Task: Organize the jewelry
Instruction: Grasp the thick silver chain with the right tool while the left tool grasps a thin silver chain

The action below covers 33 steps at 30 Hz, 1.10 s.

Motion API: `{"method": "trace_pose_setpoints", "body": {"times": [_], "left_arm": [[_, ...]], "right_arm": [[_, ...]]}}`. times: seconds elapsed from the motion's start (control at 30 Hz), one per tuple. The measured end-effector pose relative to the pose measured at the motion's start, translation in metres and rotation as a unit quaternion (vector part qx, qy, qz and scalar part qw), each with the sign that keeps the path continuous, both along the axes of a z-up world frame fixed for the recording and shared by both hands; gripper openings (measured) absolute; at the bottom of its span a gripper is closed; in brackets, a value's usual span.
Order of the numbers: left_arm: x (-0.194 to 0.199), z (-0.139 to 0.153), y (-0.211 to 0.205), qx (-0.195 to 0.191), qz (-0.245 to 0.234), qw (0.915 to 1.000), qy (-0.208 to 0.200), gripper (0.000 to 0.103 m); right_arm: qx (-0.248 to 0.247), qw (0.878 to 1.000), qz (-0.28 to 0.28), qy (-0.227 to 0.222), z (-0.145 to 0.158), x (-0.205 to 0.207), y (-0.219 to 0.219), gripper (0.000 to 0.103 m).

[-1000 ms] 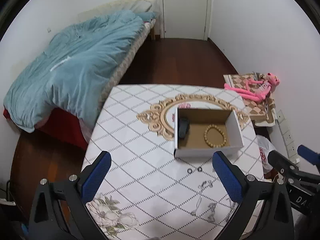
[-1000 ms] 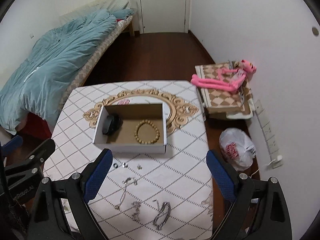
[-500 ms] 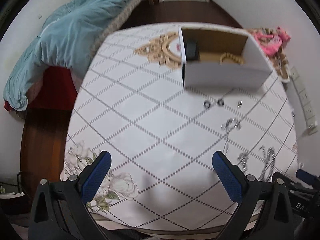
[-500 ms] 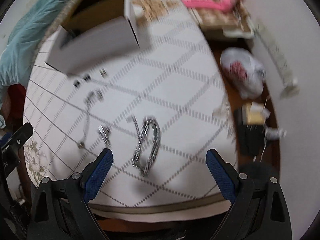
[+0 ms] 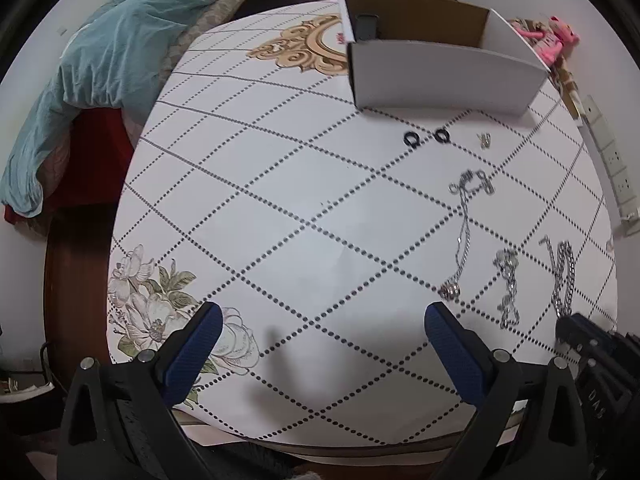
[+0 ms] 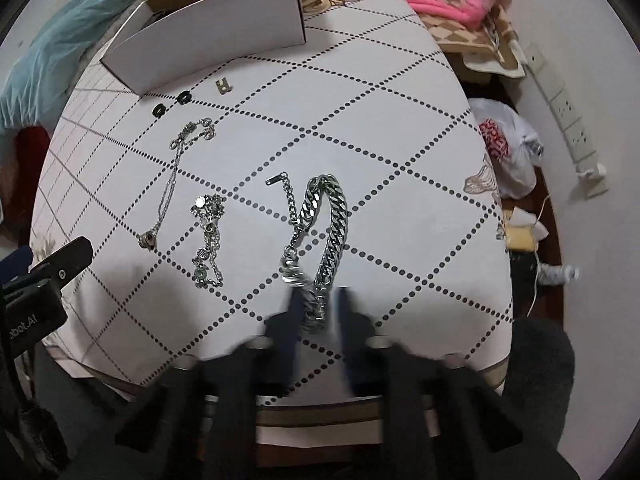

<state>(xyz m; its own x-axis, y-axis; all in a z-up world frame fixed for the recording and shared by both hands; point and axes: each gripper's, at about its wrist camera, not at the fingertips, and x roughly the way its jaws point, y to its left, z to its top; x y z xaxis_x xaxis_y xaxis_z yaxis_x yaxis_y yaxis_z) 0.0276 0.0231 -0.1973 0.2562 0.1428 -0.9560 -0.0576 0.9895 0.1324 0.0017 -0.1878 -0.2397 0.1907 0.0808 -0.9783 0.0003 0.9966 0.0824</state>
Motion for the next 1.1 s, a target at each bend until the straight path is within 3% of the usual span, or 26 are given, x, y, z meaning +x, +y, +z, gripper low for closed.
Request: {"method": "trace_pose_setpoints", "body": {"times": [0.23, 0.5, 0.57, 0.7, 0.87, 0.9, 0.97, 1.03, 1.1], "left_arm": [[0.002, -0.016, -0.019, -0.042, -0.038, 0.9983, 0.012, 0.101], [0.009, -0.025, -0.051, -0.058, -0.086, 0.9946, 0.007, 0.057], [0.008, -0.024, -0.057, -0.059, -0.097, 0.9936, -0.002, 0.037], [0.012, -0.025, -0.061, -0.063, -0.113, 0.9916, -0.007, 0.009], [0.012, -0.021, -0.052, -0.076, -0.11, 0.9909, -0.013, 0.009], [0.011, -0.018, -0.05, -0.08, -0.108, 0.9908, -0.015, 0.009], [0.008, -0.013, -0.044, -0.083, -0.105, 0.9908, -0.02, 0.009], [0.005, -0.009, -0.038, -0.089, -0.101, 0.9906, -0.021, 0.009], [0.002, -0.006, -0.033, -0.093, -0.099, 0.9904, -0.023, 0.009]], "right_arm": [[0.01, 0.999, -0.038, -0.017, 0.009, -0.003, -0.024, 0.007], [0.012, 0.998, -0.057, -0.022, 0.016, 0.015, -0.039, 0.003], [0.012, 0.998, -0.057, -0.022, 0.015, 0.017, -0.042, 0.003], [0.025, 0.998, -0.062, -0.023, 0.014, 0.019, -0.047, 0.004], [0.101, 0.991, -0.091, 0.002, 0.012, 0.02, -0.064, 0.005], [0.112, 0.989, -0.093, 0.006, 0.011, 0.02, -0.066, 0.006], [0.104, 0.991, -0.088, 0.003, 0.012, 0.018, -0.066, 0.022], [0.097, 0.992, -0.079, -0.004, 0.013, 0.015, -0.064, 0.052], [0.089, 0.993, -0.071, -0.001, 0.01, 0.015, -0.06, 0.055]]}}
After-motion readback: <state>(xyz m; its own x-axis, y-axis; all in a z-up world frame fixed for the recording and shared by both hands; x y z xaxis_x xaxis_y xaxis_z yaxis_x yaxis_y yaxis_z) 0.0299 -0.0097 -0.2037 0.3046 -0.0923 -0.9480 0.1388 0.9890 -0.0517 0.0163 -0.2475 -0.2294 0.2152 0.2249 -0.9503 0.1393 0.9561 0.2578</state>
